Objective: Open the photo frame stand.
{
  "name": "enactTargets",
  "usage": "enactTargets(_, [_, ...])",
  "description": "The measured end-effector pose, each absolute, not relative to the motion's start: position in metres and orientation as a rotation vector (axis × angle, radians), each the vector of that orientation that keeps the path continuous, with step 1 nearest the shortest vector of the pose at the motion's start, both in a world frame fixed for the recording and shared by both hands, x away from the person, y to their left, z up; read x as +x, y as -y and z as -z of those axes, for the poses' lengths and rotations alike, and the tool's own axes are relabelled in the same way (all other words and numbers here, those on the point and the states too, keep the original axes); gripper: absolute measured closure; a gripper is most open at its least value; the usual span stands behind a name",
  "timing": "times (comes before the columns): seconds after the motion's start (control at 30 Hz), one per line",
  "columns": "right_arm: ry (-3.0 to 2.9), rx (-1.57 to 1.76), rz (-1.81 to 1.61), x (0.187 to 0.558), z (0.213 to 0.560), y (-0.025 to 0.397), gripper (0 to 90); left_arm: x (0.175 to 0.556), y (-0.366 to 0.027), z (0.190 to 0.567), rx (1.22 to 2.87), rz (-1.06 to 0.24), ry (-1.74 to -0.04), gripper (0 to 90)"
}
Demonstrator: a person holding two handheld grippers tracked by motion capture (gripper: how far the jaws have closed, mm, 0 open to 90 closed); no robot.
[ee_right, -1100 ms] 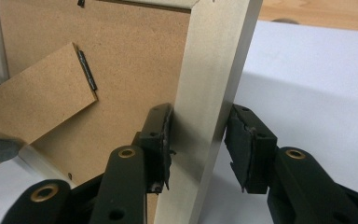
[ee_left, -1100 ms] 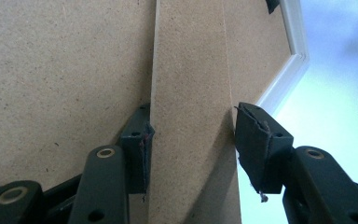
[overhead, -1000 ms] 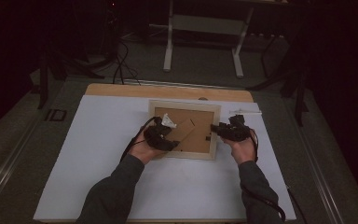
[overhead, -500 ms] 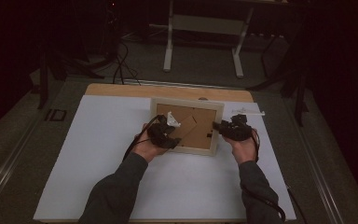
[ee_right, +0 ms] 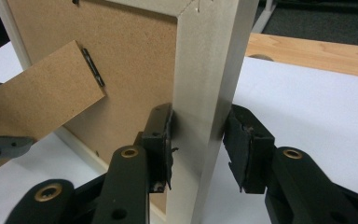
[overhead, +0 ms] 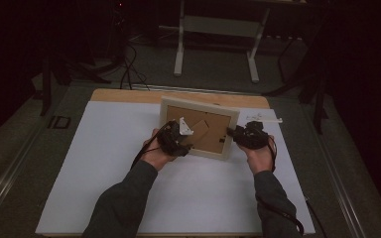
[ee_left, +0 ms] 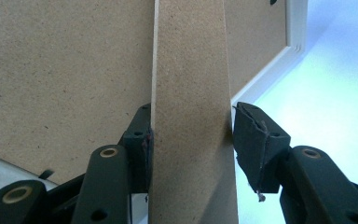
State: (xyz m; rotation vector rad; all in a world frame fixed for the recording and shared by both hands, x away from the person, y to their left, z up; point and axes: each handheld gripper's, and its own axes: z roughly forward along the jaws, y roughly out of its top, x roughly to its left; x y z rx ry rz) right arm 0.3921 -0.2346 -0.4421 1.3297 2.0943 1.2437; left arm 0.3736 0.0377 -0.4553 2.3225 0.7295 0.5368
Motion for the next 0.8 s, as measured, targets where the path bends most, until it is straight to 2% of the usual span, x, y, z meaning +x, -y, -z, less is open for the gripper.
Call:
enactTargets(0.33, [-2.084, 1.308, -1.24, 0.3908, 0.4378, 0.2337, 62.4, 0.3715, -0.0351, 0.4552, 2.321, -0.592, -0.715, 52.9])
enactTargets(0.8, [-2.067, 1.273, -1.255, 0.3838, 0.4394, 0.2344, 62.4, 0.3661, -0.0347, 0.4569, 2.308, -0.593, -0.722, 53.1])
